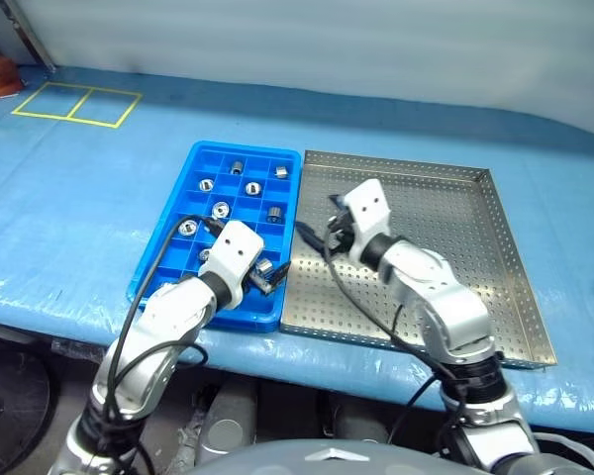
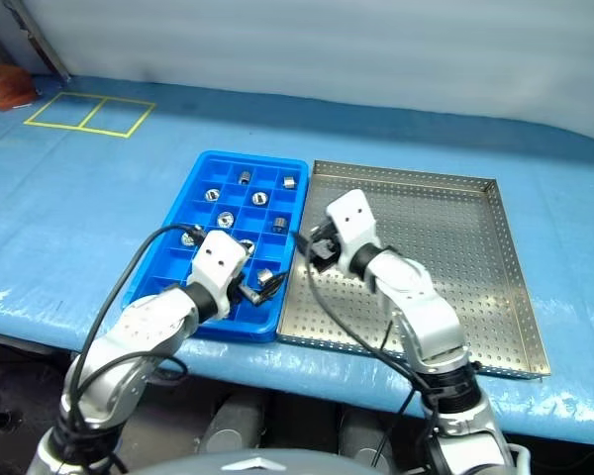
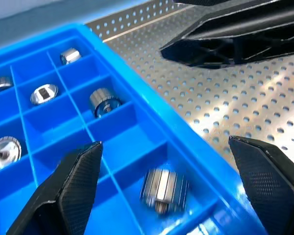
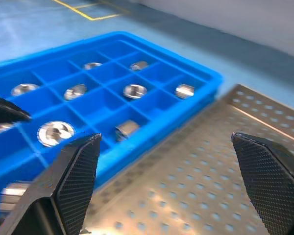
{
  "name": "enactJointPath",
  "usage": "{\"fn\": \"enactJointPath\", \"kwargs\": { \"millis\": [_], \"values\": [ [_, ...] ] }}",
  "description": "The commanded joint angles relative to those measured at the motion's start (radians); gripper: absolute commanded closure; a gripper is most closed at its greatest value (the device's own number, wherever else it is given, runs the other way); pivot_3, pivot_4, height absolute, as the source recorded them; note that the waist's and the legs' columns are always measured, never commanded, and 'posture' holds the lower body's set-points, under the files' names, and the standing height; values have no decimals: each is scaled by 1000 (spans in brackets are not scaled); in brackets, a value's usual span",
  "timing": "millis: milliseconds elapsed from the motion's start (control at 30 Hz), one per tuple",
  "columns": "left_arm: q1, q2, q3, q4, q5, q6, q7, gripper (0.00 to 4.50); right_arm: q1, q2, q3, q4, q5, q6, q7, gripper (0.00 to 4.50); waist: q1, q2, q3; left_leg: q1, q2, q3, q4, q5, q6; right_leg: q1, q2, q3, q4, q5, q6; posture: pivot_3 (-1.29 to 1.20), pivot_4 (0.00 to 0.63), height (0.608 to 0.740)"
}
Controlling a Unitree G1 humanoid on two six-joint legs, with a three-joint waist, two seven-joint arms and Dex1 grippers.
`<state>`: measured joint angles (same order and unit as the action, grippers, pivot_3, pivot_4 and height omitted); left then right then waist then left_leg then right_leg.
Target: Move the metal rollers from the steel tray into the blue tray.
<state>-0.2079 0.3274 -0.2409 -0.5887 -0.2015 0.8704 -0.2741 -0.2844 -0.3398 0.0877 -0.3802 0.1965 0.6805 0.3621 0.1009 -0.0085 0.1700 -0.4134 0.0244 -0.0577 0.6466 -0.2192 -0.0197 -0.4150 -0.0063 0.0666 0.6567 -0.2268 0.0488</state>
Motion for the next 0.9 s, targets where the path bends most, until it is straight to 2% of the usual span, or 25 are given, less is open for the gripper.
{"fn": "enactJointPath", "kwargs": {
  "millis": [33, 133, 267, 367, 567, 900],
  "values": [
    [-60, -46, 6, 77, -6, -99, -25, 0, 32, -49, -72, 0, 13, -46, 38, 12, -7, 0, 0, 0, 0, 0, 0, 0, 0, 0, 0, 0, 0, 0, 0, 216, 150, 740],
    [-99, -78, 19, 153, -37, -160, -81, 0, 82, -98, -116, -15, 75, -62, 125, 12, -28, 0, 0, 0, 0, 1, -1, 0, 0, -1, 0, 1, 0, 0, 0, 134, 150, 740],
    [-148, -71, -19, 226, -22, -199, -145, 0, 138, -153, -147, -29, 99, -83, 181, 12, -60, 0, 0, 0, 0, 0, -1, -1, 1, 0, 1, 1, 1, 0, 2, 95, 150, 740],
    [-169, -79, -18, 267, -12, -195, -150, 0, 148, -134, -187, -46, 92, -88, 124, 12, -84, 0, 0, 0, 1, 1, -1, -1, 1, 0, 1, 1, 1, 0, 2, 38, 150, 740],
    [-157, -58, -19, 294, 2, -220, -178, 0, 215, -144, -201, -114, 90, -97, 118, 12, -123, 0, 0, 1, 0, 1, 0, 0, 1, 1, 1, 2, 2, 0, 2, -19, 150, 740],
    [-152, -52, -32, 275, 8, -252, -209, 0, 230, -133, -188, -121, 81, -102, 81, 12, -139, 0, 0, 2, 0, 1, 1, 0, 1, 1, 2, 3, 3, 0, 3, -23, 150, 740]
  ]
}}
